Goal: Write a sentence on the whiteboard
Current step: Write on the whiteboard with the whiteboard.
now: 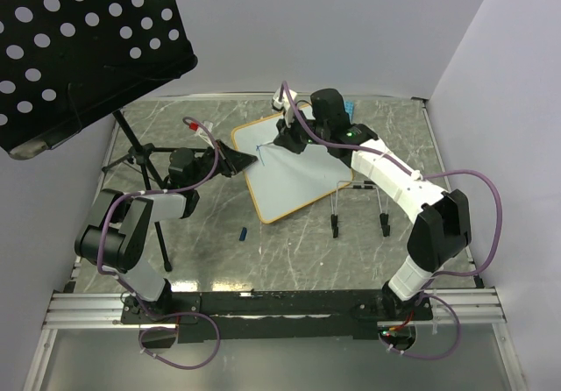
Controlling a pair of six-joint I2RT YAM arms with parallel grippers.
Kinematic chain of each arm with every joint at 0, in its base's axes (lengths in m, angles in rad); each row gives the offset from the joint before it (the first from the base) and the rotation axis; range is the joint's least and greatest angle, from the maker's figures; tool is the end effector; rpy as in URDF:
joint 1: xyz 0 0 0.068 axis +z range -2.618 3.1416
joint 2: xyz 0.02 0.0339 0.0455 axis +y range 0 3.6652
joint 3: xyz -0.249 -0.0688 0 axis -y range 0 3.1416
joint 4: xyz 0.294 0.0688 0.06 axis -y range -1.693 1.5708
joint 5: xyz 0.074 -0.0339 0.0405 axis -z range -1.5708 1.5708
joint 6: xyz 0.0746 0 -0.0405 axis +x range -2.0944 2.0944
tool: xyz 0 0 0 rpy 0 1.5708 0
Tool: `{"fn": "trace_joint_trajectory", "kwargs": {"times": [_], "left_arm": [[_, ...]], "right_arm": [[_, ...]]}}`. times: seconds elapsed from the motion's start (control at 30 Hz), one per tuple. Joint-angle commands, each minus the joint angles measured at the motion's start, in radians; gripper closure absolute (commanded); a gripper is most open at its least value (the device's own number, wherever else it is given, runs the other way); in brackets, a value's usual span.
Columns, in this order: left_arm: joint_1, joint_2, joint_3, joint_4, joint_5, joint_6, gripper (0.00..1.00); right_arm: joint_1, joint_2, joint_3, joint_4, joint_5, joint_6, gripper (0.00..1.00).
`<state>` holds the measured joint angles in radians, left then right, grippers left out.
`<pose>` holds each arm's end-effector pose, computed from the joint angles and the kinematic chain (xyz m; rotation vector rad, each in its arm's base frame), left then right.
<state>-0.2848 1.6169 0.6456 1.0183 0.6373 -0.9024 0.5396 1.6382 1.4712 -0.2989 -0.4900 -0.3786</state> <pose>0.3529 -0.1496 0.1597 0.0414 1.7156 -1.3944 0.3780 0.2673 0.3094 -1.1656 1.6606 0.5991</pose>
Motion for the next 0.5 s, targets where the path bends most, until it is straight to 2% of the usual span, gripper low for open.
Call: {"fn": "trace_joint_trajectory", "kwargs": {"times": [0.0,0.47], "left_arm": [[-0.005,-0.038,0.072,0.166,0.038,-0.013,0.99],[-0.005,-0.026,0.080,0.175,0.044,-0.021,0.99]], "right_arm": [[-0.007,-0.037,-0.015,0.003,0.018,-0.002,1.00],[-0.003,-0.064,-0.071,-0.016,-0.078,0.014,1.00]]}}
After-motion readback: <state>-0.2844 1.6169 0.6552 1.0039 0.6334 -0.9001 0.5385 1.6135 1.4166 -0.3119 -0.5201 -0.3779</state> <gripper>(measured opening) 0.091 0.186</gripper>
